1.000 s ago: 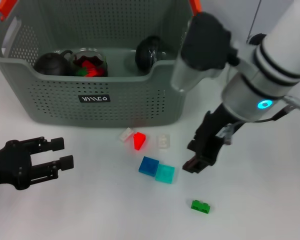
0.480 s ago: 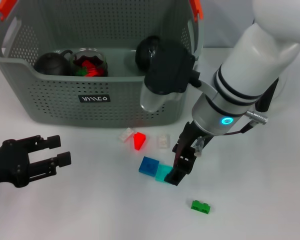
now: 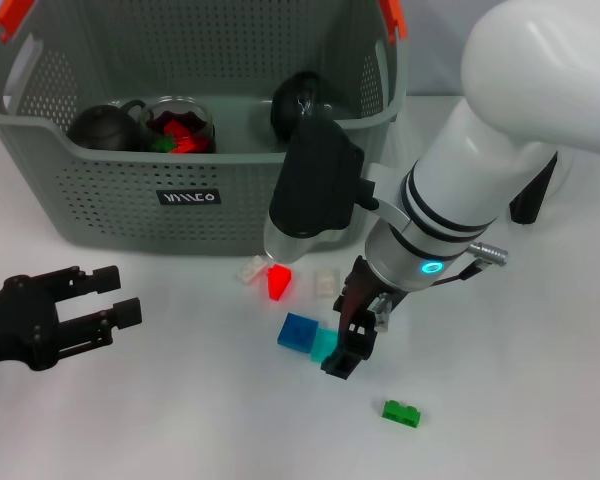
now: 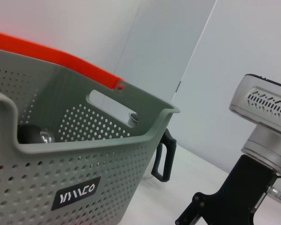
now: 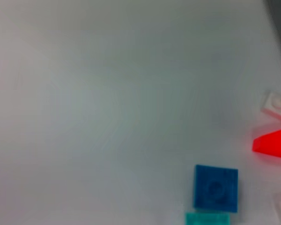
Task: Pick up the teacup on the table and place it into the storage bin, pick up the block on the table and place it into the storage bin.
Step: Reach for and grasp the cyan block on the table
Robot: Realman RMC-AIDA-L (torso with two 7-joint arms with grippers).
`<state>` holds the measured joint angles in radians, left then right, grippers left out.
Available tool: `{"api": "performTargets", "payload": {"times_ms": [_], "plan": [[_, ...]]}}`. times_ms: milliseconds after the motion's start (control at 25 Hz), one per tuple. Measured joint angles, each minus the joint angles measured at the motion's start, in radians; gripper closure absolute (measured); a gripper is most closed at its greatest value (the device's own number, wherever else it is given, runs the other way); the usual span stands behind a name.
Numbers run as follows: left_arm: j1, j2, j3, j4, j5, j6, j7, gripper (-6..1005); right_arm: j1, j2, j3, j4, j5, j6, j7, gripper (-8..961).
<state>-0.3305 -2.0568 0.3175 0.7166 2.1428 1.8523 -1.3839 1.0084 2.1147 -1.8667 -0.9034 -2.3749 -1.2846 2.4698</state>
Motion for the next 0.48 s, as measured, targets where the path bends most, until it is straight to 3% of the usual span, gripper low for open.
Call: {"api": "performTargets", "payload": {"times_ms": [480], "plan": [[-0.001, -0.002, 0.0, -0.01, 0.0, -0.018, -0.001, 358, 0.022, 0.002, -0.021, 0.11, 0.061, 0.094, -0.024, 150]]}}
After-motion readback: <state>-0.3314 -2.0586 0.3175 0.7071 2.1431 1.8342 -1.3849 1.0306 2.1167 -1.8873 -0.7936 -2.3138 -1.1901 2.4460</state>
